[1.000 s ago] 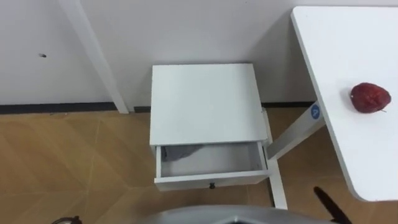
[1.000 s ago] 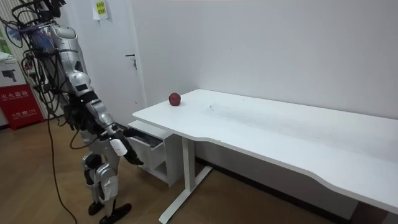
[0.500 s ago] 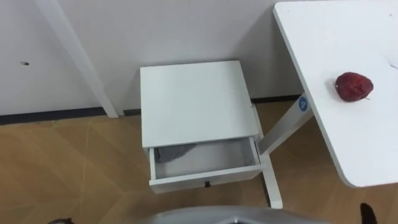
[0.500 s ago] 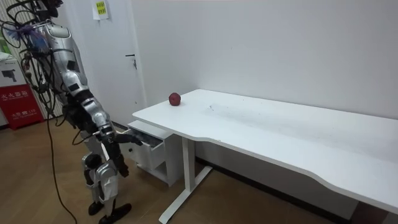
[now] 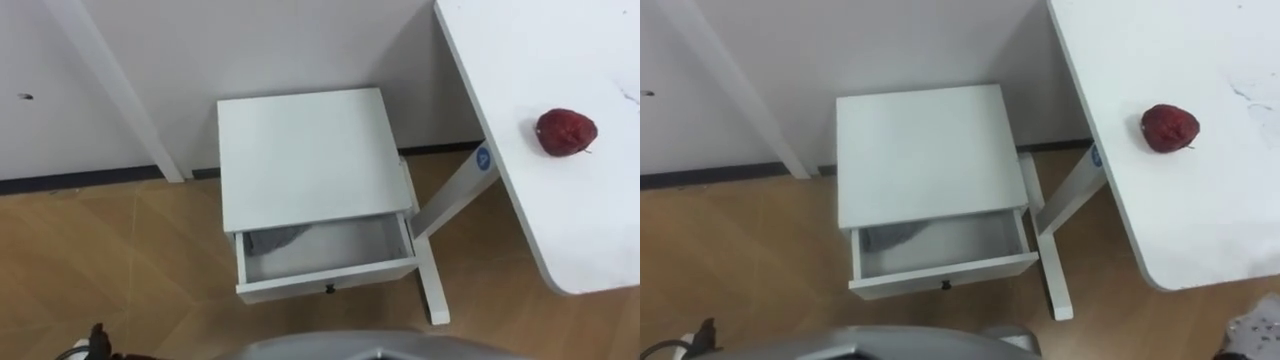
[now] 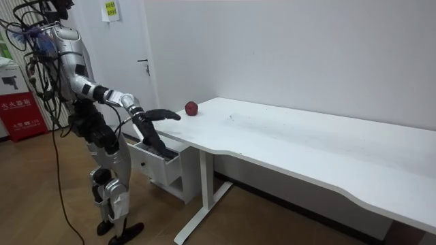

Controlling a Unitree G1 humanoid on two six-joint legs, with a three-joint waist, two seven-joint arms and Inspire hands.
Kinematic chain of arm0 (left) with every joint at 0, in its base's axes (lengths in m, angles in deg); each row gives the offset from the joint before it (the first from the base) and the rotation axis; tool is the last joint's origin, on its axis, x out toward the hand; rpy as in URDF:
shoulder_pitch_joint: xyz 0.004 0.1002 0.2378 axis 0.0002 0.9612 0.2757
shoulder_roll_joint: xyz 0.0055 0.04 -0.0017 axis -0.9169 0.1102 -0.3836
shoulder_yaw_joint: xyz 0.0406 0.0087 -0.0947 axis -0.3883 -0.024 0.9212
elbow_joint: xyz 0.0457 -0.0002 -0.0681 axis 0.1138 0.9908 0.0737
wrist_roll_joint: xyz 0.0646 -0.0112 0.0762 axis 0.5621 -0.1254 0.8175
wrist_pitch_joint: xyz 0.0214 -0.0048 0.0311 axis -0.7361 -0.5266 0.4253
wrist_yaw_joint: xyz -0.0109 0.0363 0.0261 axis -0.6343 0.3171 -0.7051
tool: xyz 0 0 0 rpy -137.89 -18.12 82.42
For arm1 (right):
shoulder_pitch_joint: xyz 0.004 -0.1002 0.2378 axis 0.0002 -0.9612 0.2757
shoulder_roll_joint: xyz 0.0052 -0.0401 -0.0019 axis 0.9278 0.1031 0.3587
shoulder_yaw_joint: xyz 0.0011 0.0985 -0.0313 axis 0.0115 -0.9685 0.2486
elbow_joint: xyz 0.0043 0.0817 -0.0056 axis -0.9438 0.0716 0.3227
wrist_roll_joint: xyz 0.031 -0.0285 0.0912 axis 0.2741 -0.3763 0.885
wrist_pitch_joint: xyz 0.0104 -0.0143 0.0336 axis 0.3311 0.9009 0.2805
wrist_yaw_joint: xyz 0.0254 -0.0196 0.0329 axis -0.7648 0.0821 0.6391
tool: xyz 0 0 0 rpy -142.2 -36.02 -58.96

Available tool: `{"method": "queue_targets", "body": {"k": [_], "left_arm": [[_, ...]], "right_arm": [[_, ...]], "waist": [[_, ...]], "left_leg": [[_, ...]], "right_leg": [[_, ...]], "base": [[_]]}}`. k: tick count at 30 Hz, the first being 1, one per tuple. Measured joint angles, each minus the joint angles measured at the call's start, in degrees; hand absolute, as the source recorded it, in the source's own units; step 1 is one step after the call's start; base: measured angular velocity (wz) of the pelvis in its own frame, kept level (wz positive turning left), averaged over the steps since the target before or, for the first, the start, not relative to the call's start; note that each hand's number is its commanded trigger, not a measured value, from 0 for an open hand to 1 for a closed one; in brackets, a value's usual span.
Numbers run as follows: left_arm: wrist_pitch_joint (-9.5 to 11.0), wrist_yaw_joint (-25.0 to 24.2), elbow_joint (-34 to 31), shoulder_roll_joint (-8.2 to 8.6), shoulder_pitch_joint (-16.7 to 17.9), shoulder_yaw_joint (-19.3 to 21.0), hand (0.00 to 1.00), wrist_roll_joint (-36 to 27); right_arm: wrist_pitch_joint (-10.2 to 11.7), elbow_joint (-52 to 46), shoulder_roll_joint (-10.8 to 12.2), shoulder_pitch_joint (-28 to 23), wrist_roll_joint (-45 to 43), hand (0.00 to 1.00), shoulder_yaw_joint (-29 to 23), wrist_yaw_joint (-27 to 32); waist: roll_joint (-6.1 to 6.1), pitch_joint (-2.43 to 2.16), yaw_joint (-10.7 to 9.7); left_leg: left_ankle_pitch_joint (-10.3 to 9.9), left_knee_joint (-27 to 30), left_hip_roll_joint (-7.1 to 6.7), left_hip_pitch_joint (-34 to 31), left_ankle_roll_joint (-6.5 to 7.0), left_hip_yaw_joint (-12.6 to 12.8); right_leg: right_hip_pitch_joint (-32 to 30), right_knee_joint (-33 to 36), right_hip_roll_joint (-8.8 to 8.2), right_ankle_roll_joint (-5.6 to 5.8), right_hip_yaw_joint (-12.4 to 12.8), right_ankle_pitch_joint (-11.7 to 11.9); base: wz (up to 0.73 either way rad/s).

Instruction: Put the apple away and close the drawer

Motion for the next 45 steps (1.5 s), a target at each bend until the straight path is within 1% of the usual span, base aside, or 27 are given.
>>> {"method": "queue_targets", "body": {"k": [1,2,3,4,5,7,10,12,15,17,19,21,24,27,28,30,34,37,39,45], "left_arm": [[0.0,0.0,0.0,0.00,0.0,0.0,0.00,0.0],[0.0,0.0,0.0,-0.01,0.1,-0.1,0.00,-0.1],[0.0,0.0,0.0,-0.01,0.1,-0.3,0.00,-0.1],[0.0,0.1,-0.1,-0.09,0.0,-0.8,0.00,0.0],[0.0,0.1,-0.1,-0.12,0.0,-1.2,0.00,0.1],[0.0,0.1,-0.3,0.06,-0.3,-2.1,0.00,0.8],[0.0,0.1,-0.7,0.16,-0.3,-2.7,0.00,1.0],[0.0,0.0,-0.7,0.15,-0.3,-3.0,0.00,0.8],[0.0,-1.0,-0.7,0.13,-0.4,-3.9,0.00,0.0],[0.0,-1.1,-0.5,0.12,-0.5,-4.6,0.00,-0.6],[0.0,-1.2,-0.5,0.12,-0.5,-4.8,0.00,-1.0],[0.0,-1.3,-0.5,0.09,-0.5,-4.8,0.00,-1.1],[0.0,-2.3,-0.6,-0.13,-0.5,-5.0,0.00,-1.0],[0.0,-2.4,-0.6,-0.30,-0.5,-5.0,0.00,-0.9],[0.1,-2.4,-0.8,-0.47,-0.5,-5.0,0.00,-0.5],[0.1,-2.4,-1.1,-0.83,-0.5,-5.0,0.00,-0.5],[0.3,-2.5,-1.6,-1.53,-0.5,-5.1,0.00,-0.5],[0.3,-2.5,-1.6,-1.54,-0.3,-5.2,0.00,-0.5],[0.3,-2.5,-1.6,-1.54,-0.1,-5.2,0.00,-0.5],[0.3,-2.5,-0.6,-1.57,0.5,-5.2,0.00,-0.5]], "right_arm": [[0.1,-2.5,-0.1,0.0,-5.5,0.00,0.5,1.7],[0.3,-3.7,-0.2,0.0,-7.9,0.00,1.3,2.4],[0.7,-5.3,-0.5,0.0,-12.0,0.00,3.1,3.7],[0.9,-6.2,-0.7,0.1,-16.2,0.00,4.8,4.5],[1.0,-6.3,-0.7,0.1,-18.5,0.00,5.6,4.8],[1.0,-6.5,-0.7,-0.1,-25.9,0.00,7.5,5.6],[1.0,-6.9,-0.8,0.1,-31.8,0.00,9.8,5.3],[1.0,-6.9,-1.2,0.4,-33.9,0.00,11.6,4.2],[0.9,-6.8,-1.5,0.7,-34.1,0.00,14.7,1.0],[0.3,-6.0,-1.7,0.6,-34.7,0.00,16.6,-1.6],[-1.2,-5.6,-1.8,0.6,-35.6,0.00,18.7,-5.1],[-1.9,-5.5,-1.8,0.6,-36.1,0.00,19.9,-7.3],[-2.4,-5.4,-1.9,0.6,-36.4,0.00,21.0,-10.9],[-2.7,-4.5,-2.8,0.6,-36.5,0.00,23.0,-14.4],[-2.7,-3.5,-3.4,0.6,-37.6,0.00,23.9,-15.6],[-3.0,-2.7,-3.7,0.6,-39.3,0.00,24.5,-17.6],[-3.3,-0.8,-4.3,0.7,-42.9,0.00,24.6,-21.3],[-3.4,1.1,-4.7,0.7,-44.7,0.00,24.6,-23.8],[-4.0,1.5,-4.8,0.7,-45.6,0.00,24.6,-25.4],[-4.4,3.6,-5.0,0.7,-47.6,0.00,25.1,-28.4]], "waist": [[0.15,0.08,0.3],[0.16,0.10,0.4],[0.17,0.11,0.5],[0.28,0.13,0.6],[0.21,0.15,0.7],[0.00,0.18,1.6],[-0.14,0.19,1.9],[-0.12,0.19,2.0],[-0.07,0.22,2.5],[-0.08,0.23,2.7],[-0.12,0.29,3.0],[-0.16,0.31,3.0],[-0.45,0.40,3.2],[-0.92,0.49,3.5],[-1.17,0.46,3.5],[-1.33,0.52,3.6],[-1.24,0.49,3.9],[-0.93,0.33,4.5],[-0.67,0.21,4.6],[-0.39,0.36,5.0]], "left_leg": [[0.0,0.0,0.03,0.0,0.00,0.2],[0.0,-0.1,0.03,0.0,0.00,0.3],[0.0,-0.1,0.06,-0.2,0.00,0.4],[0.0,0.0,0.10,-0.1,-0.01,0.5],[0.0,-0.1,0.10,-0.1,-0.01,0.5],[0.0,-0.2,0.13,-0.1,-0.01,0.5],[0.0,-0.2,0.14,-0.1,-0.01,0.5],[0.0,-0.2,0.14,-0.1,-0.01,0.5],[0.0,-0.3,0.16,-0.1,-0.01,0.4],[0.0,-0.3,0.19,0.0,-0.01,0.5],[0.0,-0.3,0.24,0.0,-0.02,0.5],[0.0,-0.3,0.28,0.0,-0.03,0.5],[0.0,-0.2,0.32,0.0,-0.04,0.5],[0.0,-0.2,0.33,0.0,-0.05,0.4],[0.0,-0.2,0.34,0.0,-0.05,0.4],[0.0,-0.1,0.34,-0.1,-0.05,0.3],[0.0,-0.1,0.32,0.0,-0.05,0.3],[0.0,0.0,0.32,0.0,-0.05,0.3],[0.0,0.0,0.33,0.0,-0.06,0.3],[0.0,0.0,0.38,1.0,-0.14,0.3]], "right_leg": [[-0.2,0.0,0.04,0.00,0.3,0.0],[-0.4,0.1,0.04,0.00,0.7,0.0],[-0.8,0.1,0.06,0.00,0.9,0.0],[-0.9,0.1,0.09,0.00,1.2,0.0],[-0.8,0.0,0.10,0.00,1.3,0.0],[-0.8,0.1,0.14,0.00,1.4,0.0],[-0.8,0.1,0.10,0.00,1.2,0.0],[-0.8,0.1,0.10,0.00,1.3,0.0],[-0.8,0.0,0.10,0.00,1.2,0.0],[-0.8,0.0,0.11,0.00,1.2,0.0],[-0.8,0.0,0.13,0.00,1.3,0.0],[-0.8,0.0,0.14,0.00,1.2,0.0],[-0.8,0.0,0.08,0.00,1.1,0.0],[-0.7,0.0,0.06,0.00,0.9,0.0],[-0.7,0.0,0.05,0.00,0.5,0.0],[-0.7,0.1,-0.06,0.00,-0.3,0.0],[-0.6,0.0,-0.34,0.01,-1.2,0.0],[-0.6,0.0,-0.34,0.01,-1.3,0.0],[-0.5,0.0,-0.36,0.01,-1.5,0.0],[0.7,-0.1,-0.37,0.00,-1.7,0.0]], "base": [[-0.07],[-0.09],[-0.08],[-0.05],[0.00],[0.00],[0.00],[0.00],[0.00],[0.00],[0.00],[0.00],[0.00],[0.00],[0.00],[0.00],[0.00],[0.00],[0.00],[0.00]]}}
